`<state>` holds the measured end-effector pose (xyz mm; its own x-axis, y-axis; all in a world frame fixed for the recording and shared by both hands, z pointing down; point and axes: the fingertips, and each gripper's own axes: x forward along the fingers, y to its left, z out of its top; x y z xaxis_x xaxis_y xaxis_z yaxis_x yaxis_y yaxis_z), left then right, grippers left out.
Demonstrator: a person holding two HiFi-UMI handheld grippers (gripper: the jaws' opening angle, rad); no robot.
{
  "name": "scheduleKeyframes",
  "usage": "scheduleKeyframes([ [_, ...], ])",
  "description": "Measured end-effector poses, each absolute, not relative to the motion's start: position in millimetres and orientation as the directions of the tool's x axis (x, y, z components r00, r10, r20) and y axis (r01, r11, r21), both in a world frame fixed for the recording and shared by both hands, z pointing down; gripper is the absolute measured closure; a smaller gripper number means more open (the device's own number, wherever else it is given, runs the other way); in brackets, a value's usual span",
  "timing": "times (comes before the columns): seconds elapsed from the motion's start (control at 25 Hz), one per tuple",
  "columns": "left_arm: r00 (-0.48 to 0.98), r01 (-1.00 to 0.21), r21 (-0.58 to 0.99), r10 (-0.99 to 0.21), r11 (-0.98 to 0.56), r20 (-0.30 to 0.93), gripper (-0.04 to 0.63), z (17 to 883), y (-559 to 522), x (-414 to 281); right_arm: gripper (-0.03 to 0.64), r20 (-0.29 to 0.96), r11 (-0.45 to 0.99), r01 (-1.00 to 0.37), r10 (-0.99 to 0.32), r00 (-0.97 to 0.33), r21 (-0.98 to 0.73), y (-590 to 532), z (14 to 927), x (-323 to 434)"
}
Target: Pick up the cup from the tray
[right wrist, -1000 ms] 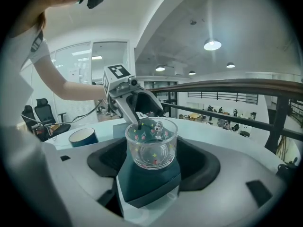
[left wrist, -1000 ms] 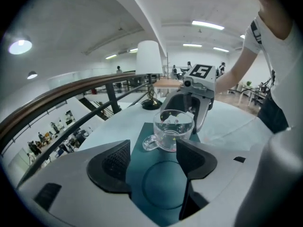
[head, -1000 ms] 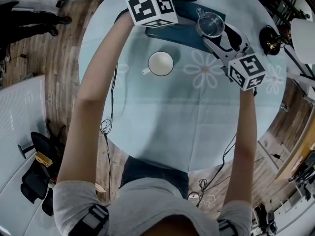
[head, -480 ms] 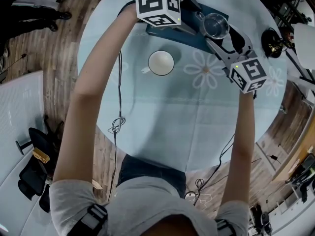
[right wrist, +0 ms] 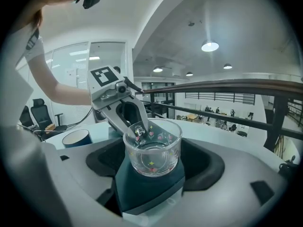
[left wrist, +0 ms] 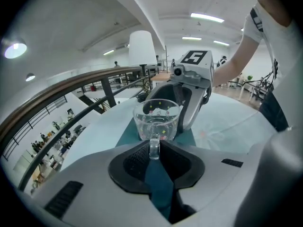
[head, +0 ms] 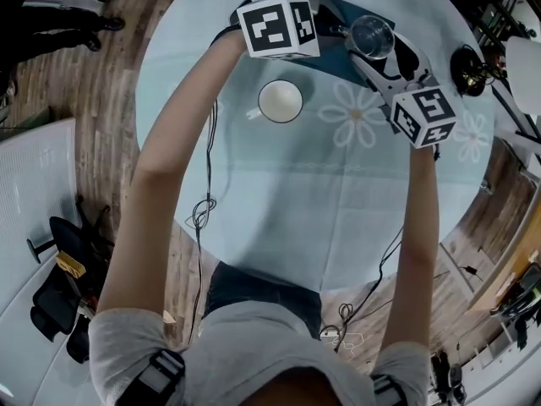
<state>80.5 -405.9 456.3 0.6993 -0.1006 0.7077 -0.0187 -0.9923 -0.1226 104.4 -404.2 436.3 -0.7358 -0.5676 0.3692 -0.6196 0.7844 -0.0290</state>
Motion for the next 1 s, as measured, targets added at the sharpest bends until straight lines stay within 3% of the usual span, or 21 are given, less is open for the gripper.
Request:
scheduleKeyframes([
  [0.44,0.716,-0.059,-0.091,-0.106,-0.994,0.69,0.531,445,-388,81,0.298,0.321,0.785,-0.62,-0.587,-0.743,0.0,-391,420,101],
  [0.72,0.719,-0.073,-0.176,-0.174,-0.982,0.673,0.531,391,-366,85,0.298,0.254,0.796,-0.603,-0.594,-0.763,0.05,-366,366,105],
  [1.0,0.715,-0.18,-0.159,-0.24,-0.971,0.657,0.528,357,-309,86,0.298,0.215,0.836,-0.546,-0.543,-0.812,0.05,-311,331,104],
])
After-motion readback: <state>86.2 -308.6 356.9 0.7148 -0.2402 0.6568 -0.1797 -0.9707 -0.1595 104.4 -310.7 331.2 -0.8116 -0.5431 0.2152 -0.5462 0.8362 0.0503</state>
